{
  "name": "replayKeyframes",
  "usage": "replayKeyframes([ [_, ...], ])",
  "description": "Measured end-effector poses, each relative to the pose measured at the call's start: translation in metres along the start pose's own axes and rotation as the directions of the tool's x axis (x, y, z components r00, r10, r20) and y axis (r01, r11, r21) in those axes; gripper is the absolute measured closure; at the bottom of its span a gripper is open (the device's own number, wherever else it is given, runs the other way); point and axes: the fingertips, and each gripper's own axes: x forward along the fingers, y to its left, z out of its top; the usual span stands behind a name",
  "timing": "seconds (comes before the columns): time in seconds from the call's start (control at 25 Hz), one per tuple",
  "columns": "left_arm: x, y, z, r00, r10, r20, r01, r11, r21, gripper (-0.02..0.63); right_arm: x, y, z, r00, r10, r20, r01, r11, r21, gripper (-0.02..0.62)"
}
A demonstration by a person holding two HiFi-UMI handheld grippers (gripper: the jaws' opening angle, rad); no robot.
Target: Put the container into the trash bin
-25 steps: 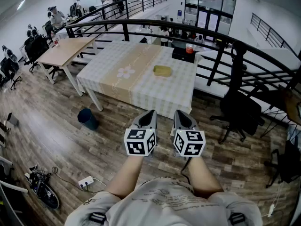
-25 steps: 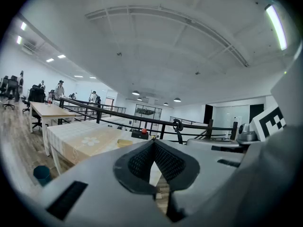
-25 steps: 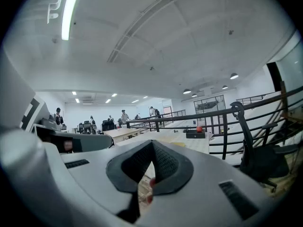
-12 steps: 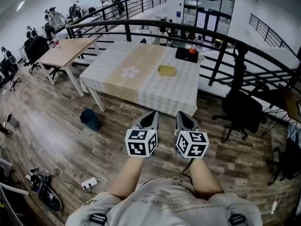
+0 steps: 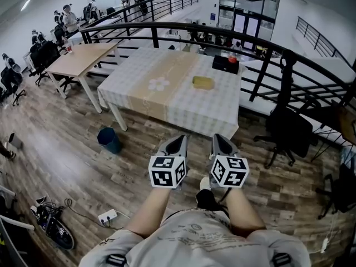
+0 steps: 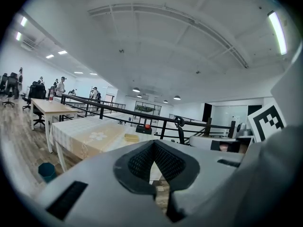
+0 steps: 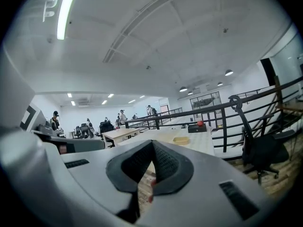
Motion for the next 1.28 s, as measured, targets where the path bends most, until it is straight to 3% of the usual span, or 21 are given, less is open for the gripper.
replayKeyframes([
  [0.28,0.028,0.015,0.000,1.000,0.005,-0.014,-0.005,1.000,0.010,0.601,0.034,-0.015,0.005,1.000,0.000,0.004,0.000,1.000,0.012,0.592],
  [0.56,0.080,0.052,0.012,1.000,0.021,-0.011,-0.021,1.000,0.021,0.601,0.103,-0.028,0.010,1.000,0.027,0.008,-0.027,1.000,0.001,0.592],
  [1.28,0.286,0.116,0.078,0.999,0.030,-0.036,-0.029,0.999,0.036,0.601,0.312,-0.119,0.056,0.997,0.069,-0.040,-0.069,0.998,0.009,0.592],
])
